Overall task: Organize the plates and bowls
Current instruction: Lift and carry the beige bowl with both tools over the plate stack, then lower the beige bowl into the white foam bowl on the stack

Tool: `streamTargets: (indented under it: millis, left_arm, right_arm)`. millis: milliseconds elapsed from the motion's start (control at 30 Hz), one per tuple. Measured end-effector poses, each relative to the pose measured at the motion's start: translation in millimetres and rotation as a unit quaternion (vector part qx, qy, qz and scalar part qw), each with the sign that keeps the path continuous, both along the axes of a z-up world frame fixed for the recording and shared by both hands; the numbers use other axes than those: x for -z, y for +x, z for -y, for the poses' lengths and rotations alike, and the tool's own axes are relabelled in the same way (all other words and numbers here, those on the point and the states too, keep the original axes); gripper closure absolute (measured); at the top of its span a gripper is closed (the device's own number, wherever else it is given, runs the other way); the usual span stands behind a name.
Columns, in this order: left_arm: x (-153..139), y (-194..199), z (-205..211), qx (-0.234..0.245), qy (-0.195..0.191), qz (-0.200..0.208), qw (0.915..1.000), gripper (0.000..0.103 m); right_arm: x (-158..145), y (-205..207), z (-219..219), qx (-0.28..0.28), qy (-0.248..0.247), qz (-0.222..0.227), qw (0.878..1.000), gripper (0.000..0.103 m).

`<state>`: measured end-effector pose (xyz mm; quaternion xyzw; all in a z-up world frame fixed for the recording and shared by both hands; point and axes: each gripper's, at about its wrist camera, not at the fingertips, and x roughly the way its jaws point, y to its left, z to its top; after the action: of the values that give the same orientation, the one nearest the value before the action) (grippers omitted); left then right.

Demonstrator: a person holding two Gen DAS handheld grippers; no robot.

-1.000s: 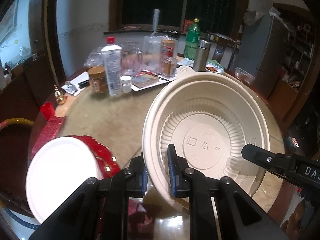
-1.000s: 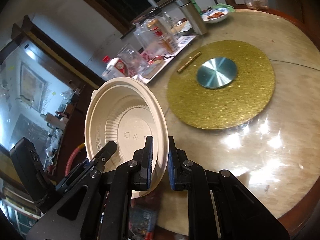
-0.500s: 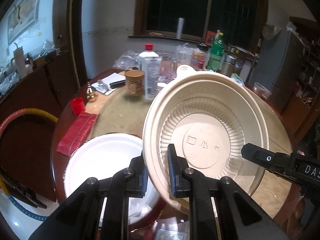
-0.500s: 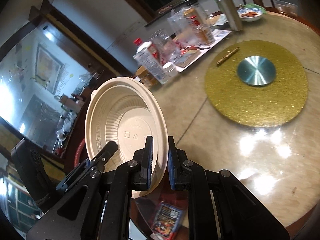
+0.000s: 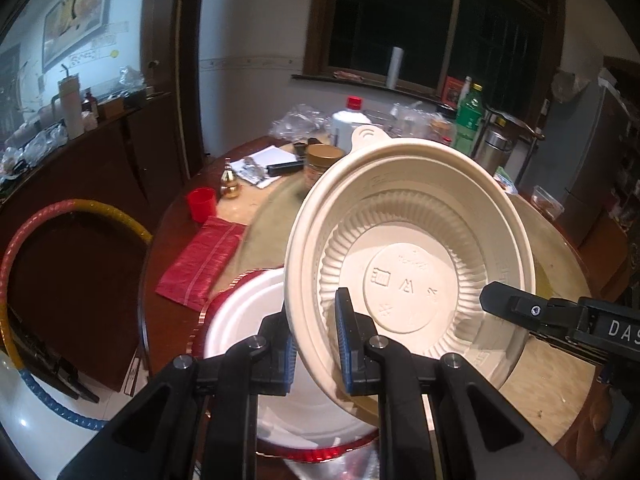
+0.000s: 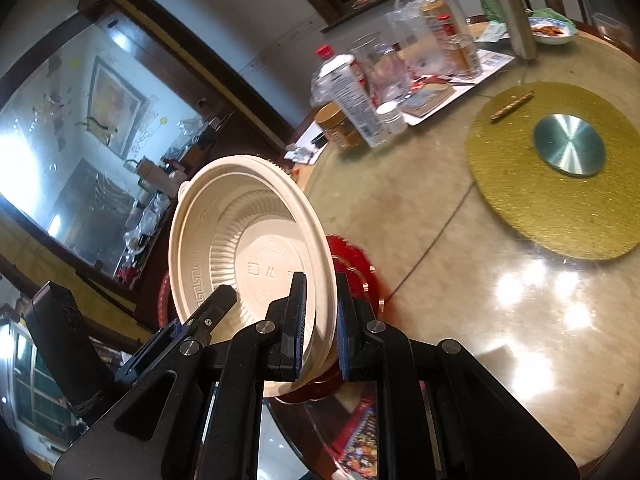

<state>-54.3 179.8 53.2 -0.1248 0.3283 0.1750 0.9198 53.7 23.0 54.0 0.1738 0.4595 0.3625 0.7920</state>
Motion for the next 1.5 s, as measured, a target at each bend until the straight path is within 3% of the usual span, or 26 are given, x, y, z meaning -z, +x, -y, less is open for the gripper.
streamTargets:
  millis: [400,633,1500]
  left_arm:
    - [13,-22,-31,-0.031,-0.011,-0.016,0.9993,0.087]
    - [28,-21,-34,-0.032,-0.015,-0.037,0.9987,0.087]
    - [41,-17,-37,-0.021,-0.023,-0.057,0.9979,0.086]
  right_arm:
    - [12,-6,-49,-0.053,-0.019,-0.019,0.998,0.09]
    - [21,-7,-55,-0.062,-0.037,-0.026,0.997,0.09]
    - [33,-4,-64,-0.065,-0.077,-0.029,0.995,0.09]
